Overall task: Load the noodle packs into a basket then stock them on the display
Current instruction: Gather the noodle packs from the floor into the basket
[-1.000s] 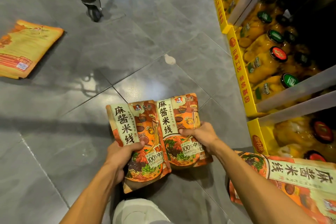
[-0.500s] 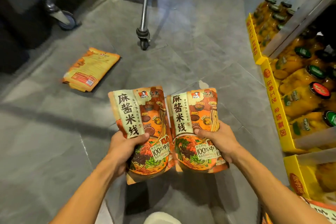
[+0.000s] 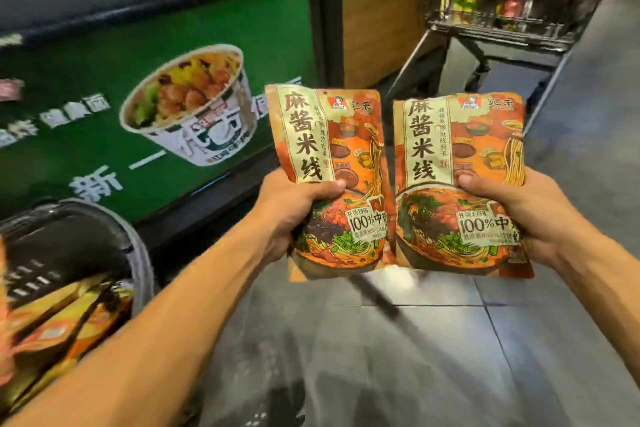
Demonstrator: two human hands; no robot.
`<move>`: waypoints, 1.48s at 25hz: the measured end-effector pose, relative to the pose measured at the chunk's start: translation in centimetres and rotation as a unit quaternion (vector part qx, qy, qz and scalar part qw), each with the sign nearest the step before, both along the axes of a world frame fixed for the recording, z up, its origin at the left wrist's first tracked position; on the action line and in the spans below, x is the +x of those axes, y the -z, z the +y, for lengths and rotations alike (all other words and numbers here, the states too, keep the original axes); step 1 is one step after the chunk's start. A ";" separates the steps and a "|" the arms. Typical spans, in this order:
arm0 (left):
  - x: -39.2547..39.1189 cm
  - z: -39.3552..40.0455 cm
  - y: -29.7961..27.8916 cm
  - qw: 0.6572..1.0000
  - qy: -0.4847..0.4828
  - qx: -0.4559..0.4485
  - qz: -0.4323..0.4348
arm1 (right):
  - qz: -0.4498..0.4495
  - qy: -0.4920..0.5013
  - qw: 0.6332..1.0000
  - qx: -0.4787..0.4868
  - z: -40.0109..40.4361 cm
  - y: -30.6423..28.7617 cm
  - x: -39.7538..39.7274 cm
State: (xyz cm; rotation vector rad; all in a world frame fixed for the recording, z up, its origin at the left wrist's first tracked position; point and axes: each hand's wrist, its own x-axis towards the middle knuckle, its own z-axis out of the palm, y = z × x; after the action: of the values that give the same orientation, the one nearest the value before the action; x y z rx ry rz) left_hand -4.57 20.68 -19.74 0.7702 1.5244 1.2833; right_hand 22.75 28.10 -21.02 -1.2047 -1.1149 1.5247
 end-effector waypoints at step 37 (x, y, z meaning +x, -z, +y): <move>-34.3 -44.5 0.9 0.890 -0.410 -0.198 -0.033 | -0.157 -0.536 0.826 -0.074 -24.9 -1.5 -53.5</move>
State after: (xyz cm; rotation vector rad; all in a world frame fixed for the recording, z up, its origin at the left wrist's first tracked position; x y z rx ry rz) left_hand -38.90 -23.87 -20.67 -0.2345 2.0595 1.4700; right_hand -30.79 3.18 -19.56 -0.9510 -2.1546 2.2994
